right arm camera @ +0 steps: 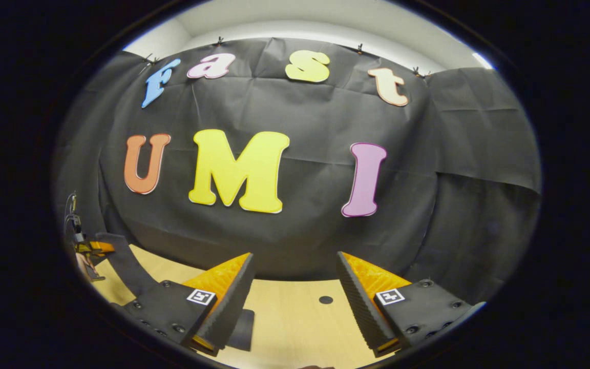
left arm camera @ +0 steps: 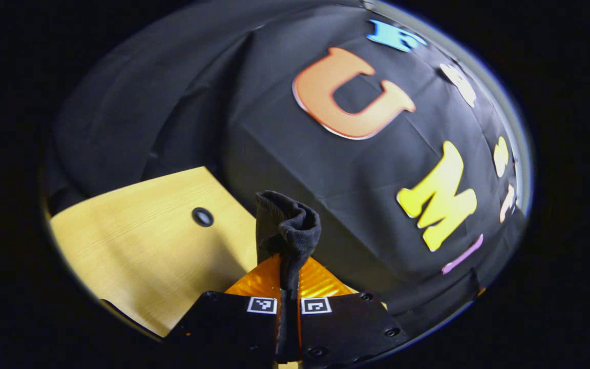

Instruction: Grasp the waist and the cuffs of the jeans and fold them to make the two legs overlap; first hold the waist and fold one-third of the jeans toward the cuffs, then hold the cuffs and fold the remaining one-third in the same direction to finish folding.

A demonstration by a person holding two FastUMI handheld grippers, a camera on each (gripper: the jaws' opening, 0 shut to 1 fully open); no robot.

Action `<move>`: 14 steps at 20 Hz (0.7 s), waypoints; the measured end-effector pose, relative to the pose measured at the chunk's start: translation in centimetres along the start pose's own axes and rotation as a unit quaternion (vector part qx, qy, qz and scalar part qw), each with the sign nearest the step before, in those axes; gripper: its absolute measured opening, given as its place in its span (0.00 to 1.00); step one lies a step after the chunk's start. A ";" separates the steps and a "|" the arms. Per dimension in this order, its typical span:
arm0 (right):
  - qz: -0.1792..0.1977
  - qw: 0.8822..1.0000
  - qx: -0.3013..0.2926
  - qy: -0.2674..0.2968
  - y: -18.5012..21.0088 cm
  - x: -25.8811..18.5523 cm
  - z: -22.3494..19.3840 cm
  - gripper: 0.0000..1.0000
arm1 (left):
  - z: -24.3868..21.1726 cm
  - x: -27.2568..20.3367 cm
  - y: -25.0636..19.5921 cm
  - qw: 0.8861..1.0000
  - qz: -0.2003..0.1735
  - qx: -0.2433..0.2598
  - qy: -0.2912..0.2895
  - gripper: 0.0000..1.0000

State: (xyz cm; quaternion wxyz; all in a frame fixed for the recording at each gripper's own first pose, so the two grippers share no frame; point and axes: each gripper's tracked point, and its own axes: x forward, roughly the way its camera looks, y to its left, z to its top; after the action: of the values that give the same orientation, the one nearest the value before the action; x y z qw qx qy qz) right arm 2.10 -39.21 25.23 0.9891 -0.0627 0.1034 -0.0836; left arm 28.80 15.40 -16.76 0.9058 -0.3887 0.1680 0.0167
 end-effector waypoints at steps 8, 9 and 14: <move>-0.011 1.000 0.009 0.010 -2.3 -0.7 -1.3 0.97 | -4.4 1.4 -10.2 0.975 -0.051 0.213 0.032 0.03; -0.013 1.000 0.010 0.012 -2.6 -0.9 -1.4 0.97 | -5.2 1.5 -11.2 0.970 -0.062 0.234 0.033 0.03; -0.029 0.999 0.010 0.021 -4.4 -1.7 -2.7 0.98 | -9.6 2.2 -15.3 0.941 -0.095 0.322 0.050 0.03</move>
State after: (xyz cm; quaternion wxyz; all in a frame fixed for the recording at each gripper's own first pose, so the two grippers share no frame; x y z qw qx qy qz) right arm -0.78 -43.48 23.58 0.9845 -0.0539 0.1213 -0.1144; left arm 30.53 -2.30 -12.89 0.9704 -0.0911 0.1718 -0.1434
